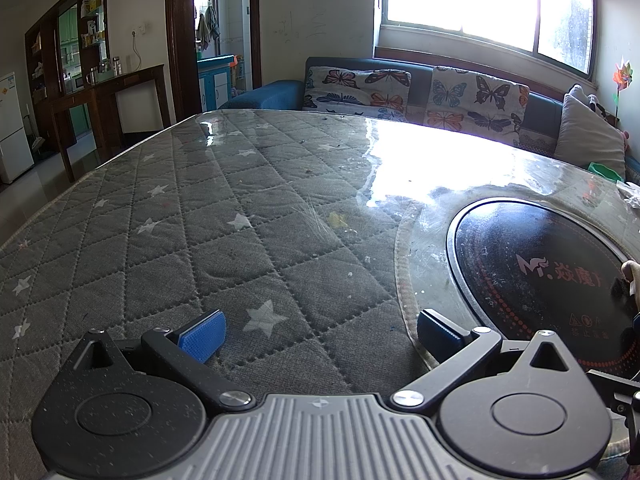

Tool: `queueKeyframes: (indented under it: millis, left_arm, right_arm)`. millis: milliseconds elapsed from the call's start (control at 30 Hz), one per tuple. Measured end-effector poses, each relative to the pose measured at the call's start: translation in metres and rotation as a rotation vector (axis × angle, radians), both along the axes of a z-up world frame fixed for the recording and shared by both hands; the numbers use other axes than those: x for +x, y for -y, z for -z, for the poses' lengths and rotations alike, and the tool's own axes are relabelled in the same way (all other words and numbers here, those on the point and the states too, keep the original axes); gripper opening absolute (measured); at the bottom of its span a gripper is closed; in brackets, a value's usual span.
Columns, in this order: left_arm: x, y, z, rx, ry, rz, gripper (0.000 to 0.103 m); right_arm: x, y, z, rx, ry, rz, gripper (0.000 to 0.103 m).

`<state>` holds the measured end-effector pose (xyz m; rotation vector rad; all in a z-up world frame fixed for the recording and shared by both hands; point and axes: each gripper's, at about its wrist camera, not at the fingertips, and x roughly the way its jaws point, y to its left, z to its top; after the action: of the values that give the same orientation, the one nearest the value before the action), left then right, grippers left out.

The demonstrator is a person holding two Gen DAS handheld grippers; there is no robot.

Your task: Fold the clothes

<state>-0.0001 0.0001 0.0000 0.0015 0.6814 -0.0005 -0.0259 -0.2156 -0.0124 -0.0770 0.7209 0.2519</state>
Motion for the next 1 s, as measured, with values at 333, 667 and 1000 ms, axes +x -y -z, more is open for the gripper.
queueKeyframes:
  millis: [333, 667, 1000]
  left_arm:
    - [-0.002, -0.006, 0.002, 0.003, -0.002, 0.0, 0.103]
    - [-0.003, -0.003, 0.003, 0.004, -0.005, -0.024, 0.103]
    - [-0.008, 0.003, -0.003, 0.007, -0.04, -0.025, 0.103]
  right_arm:
    - [-0.004, -0.005, -0.002, -0.003, -0.001, -0.018, 0.103]
    - [-0.002, 0.001, -0.002, 0.01, -0.004, -0.025, 0.103]
    - [-0.018, 0.007, -0.011, 0.016, 0.014, -0.039, 0.103]
